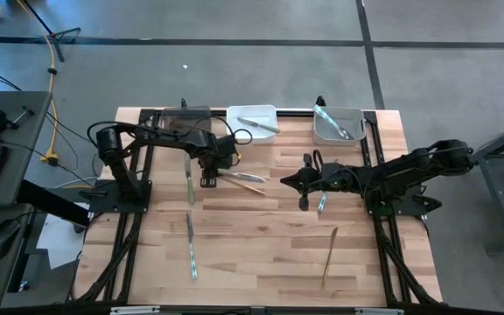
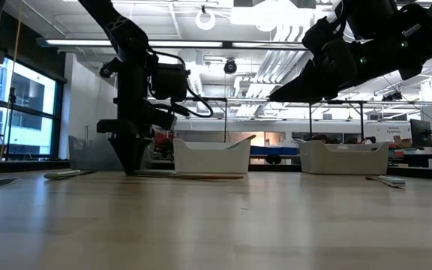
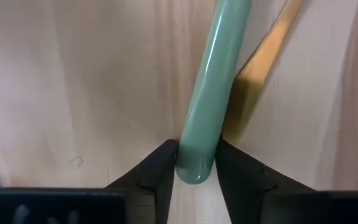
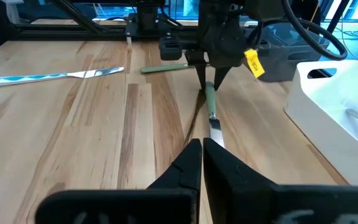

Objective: Sort silverware by color (type)
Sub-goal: Put the green knife into the white bin

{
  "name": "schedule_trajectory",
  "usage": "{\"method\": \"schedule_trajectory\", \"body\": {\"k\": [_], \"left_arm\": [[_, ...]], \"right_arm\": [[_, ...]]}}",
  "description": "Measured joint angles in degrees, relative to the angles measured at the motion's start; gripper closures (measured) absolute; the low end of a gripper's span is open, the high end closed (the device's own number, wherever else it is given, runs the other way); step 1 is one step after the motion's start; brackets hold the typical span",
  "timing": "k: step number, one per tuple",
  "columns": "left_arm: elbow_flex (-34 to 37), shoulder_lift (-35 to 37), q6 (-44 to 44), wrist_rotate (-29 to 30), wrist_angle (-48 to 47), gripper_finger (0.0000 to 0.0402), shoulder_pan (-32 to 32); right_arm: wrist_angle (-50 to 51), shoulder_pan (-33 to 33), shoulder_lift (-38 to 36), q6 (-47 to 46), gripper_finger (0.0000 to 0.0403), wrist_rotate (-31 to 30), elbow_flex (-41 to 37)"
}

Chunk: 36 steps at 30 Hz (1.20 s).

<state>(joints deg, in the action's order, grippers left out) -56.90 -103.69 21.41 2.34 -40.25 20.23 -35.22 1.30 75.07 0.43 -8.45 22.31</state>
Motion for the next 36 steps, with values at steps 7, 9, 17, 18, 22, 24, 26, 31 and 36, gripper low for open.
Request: {"method": "schedule_trajectory", "body": {"k": [7,9,17,18,22,24,26,31,36], "left_arm": [[-0.11,0.26,3.69,0.27,0.0,0.0367,-0.38],[-0.14,0.26,4.01,0.78,0.08,0.0385,-0.36],[0.07,2.9,2.69,-8.45,0.46,0.0389,1.07],[0.27,3.51,2.12,-10.03,-0.11,0.0389,1.39],[0.65,6.07,-0.22,-14.3,1.86,0.0389,2.53],[2.05,6.52,-1.21,-15.81,4.28,0.0389,2.71],[4.49,6.86,-1.93,-17.5,6.79,0.0389,2.68],[11.74,7.99,-9.61,-25.19,22.97,0.0389,2.28],[16.71,8.34,-27.87,-28.51,45.15,0.0389,0.82]], "right_arm": [[0.33,0.0,-0.02,0.02,0.0402,0.0,0.0],[0.35,0.0,-0.02,0.41,0.0402,0.0,0.0],[2.06,0.0,-0.02,1.09,0.0402,0.0,0.02],[2.28,0.0,-0.02,1.09,0.0402,0.02,0.02],[2.63,0.0,-0.02,1.09,0.0402,0.0,0.02],[2.69,0.0,-0.04,1.07,0.0402,0.02,0.02],[2.71,0.0,-0.04,1.07,0.0402,0.0,0.02],[2.81,0.52,-0.04,1.08,0.0402,-0.11,0.02],[2.78,3.84,-0.04,4.11,0.0381,-5.61,0.02]]}}
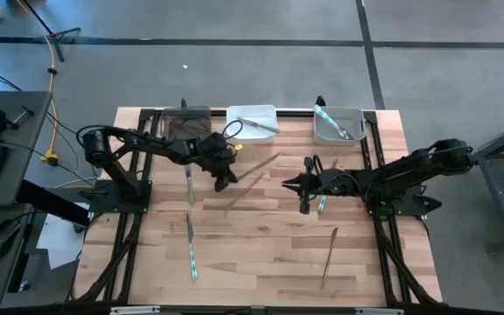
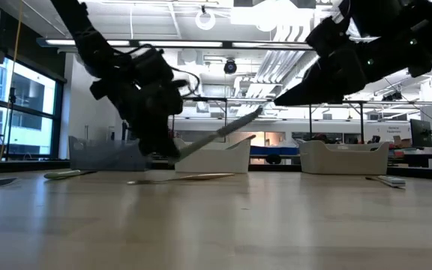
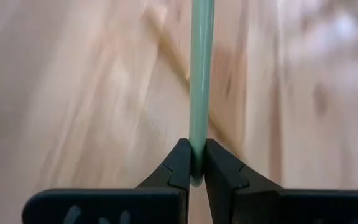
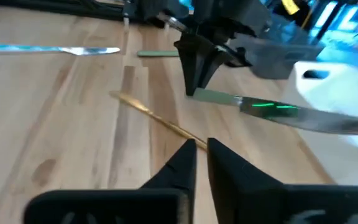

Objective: Sort silverware by color (type)
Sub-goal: Put the green knife into the white bin

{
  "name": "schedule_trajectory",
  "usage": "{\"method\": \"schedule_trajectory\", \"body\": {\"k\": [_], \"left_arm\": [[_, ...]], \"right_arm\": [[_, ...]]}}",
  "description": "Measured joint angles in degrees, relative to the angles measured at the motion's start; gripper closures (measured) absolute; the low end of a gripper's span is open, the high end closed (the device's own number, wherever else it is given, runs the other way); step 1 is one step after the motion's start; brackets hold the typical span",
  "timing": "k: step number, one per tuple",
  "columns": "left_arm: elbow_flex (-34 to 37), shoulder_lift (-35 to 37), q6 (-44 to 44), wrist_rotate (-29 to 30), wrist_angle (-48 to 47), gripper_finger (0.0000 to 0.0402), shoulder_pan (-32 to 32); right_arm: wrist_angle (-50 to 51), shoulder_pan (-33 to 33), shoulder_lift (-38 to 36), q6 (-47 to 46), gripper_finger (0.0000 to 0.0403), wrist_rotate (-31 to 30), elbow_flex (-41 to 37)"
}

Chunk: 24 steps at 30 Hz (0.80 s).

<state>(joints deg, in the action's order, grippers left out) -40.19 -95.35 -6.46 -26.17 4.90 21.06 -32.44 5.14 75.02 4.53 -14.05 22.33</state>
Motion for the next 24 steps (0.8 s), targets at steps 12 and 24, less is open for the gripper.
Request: {"method": "schedule_trajectory", "body": {"k": [12,24], "left_arm": [[-0.43,0.04,-30.52,-6.6,22.72,0.039,-0.98],[-2.29,0.04,-33.99,-9.53,26.86,0.039,-1.75]], "right_arm": [[4.8,9.52,4.18,24.75,0.0289,-20.17,10.52],[8.89,9.84,22.26,63.14,0.0258,-44.1,27.62]]}}
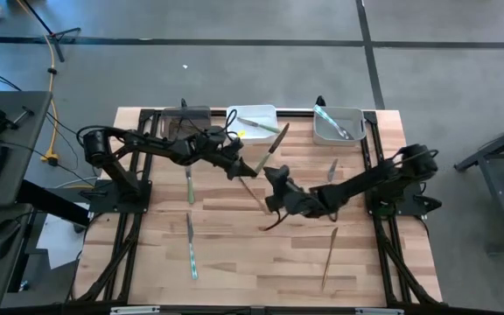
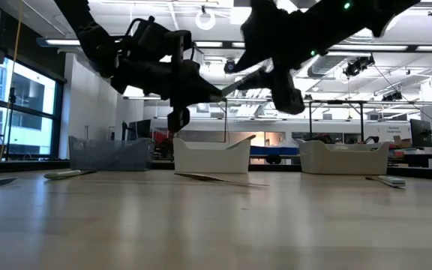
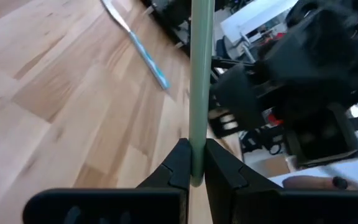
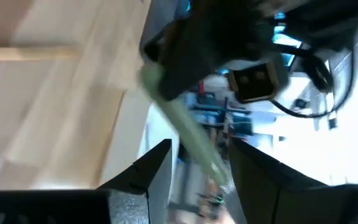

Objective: Sort silverware by color (type)
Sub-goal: Put the green knife into the white bin

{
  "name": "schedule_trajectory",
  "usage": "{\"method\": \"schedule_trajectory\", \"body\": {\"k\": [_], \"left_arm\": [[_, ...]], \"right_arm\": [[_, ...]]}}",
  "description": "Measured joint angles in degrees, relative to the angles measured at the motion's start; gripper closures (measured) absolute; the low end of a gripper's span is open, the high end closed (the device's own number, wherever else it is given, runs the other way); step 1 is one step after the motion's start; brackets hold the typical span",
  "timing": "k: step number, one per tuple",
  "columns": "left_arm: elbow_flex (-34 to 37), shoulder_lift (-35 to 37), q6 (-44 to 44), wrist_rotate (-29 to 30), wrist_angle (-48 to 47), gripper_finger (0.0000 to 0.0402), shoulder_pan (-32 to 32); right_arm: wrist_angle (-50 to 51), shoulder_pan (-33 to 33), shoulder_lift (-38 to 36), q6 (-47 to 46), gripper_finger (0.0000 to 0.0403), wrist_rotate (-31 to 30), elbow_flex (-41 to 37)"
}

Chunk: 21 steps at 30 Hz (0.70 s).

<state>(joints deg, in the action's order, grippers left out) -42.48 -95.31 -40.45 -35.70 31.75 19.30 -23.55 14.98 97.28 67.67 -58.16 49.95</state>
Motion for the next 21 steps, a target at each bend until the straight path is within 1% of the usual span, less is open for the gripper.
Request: {"method": "schedule_trajectory", "body": {"k": [2,5,9,12,16,21], "left_arm": [[0.0,0.0,-0.06,-0.17,1.38,0.039,-0.2],[0.0,0.0,-0.8,-0.72,2.54,0.039,-0.6],[0.02,0.0,-0.95,-1.34,2.5,0.039,-0.92],[0.02,0.0,-0.94,-1.81,2.91,0.039,-1.15],[0.02,0.03,-0.88,-2.12,3.95,0.039,-1.53],[0.02,0.07,-1.59,-2.65,4.49,0.039,-1.73]], "right_arm": [[-0.4,-0.46,2.46,3.95,0.0258,-2.03,1.33],[-1.96,-1.5,4.43,9.13,0.0258,-3.38,2.08],[-8.28,-2.35,5.96,14.43,0.0261,-4.3,1.82],[-11.91,-2.61,6.07,17.43,0.0271,-3.78,1.76],[-15.27,-3.0,6.07,20.87,0.0298,-1.8,1.71],[-14.71,-3.35,6.09,21.08,0.0359,-0.54,1.6]]}}
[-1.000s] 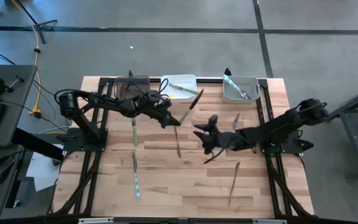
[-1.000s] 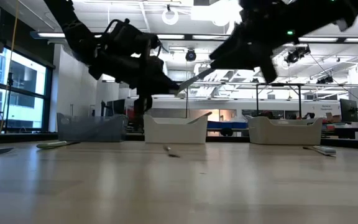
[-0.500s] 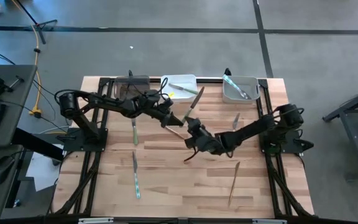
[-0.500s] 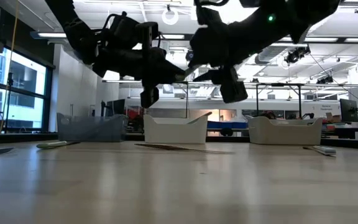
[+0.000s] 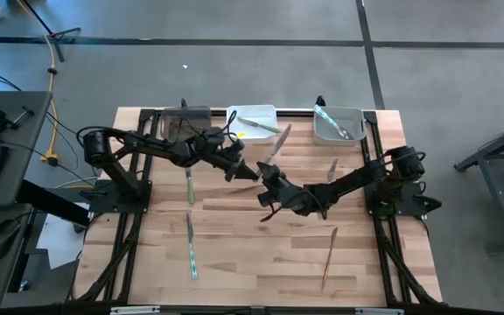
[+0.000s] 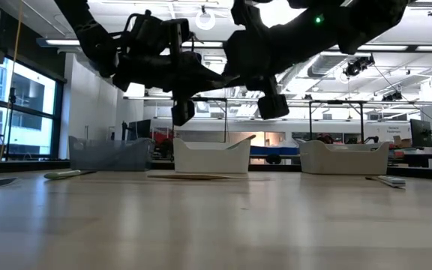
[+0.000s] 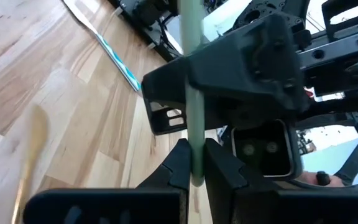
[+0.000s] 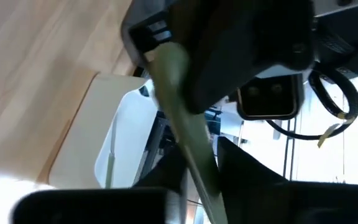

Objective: Sort silverware by color (type)
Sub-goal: Put the green knife into the white bin

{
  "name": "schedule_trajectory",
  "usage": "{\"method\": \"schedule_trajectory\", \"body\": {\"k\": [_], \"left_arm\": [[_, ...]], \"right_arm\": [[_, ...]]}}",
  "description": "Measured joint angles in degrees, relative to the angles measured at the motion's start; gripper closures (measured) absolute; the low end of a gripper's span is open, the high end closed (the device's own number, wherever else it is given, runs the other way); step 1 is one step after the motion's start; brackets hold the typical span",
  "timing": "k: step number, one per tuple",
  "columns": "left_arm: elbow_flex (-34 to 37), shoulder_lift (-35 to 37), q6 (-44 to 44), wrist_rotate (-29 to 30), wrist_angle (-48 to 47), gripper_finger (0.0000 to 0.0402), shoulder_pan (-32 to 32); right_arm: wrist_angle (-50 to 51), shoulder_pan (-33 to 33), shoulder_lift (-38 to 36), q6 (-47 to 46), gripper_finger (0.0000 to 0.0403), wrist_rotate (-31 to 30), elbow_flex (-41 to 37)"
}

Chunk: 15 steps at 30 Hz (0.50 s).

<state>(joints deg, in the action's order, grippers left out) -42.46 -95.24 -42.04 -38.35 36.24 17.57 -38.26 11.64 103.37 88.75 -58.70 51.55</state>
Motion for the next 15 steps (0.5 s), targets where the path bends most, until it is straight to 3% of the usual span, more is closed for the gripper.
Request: {"method": "schedule_trajectory", "body": {"k": [5,15], "left_arm": [[0.0,0.11,0.38,-0.29,-0.1,0.0383,0.12],[0.0,0.53,12.97,5.38,0.96,0.029,0.47]], "right_arm": [[0.78,0.07,0.04,-2.0,0.0391,0.04,-0.2],[0.44,-1.24,0.15,-13.57,0.0398,1.31,-0.2]]}}
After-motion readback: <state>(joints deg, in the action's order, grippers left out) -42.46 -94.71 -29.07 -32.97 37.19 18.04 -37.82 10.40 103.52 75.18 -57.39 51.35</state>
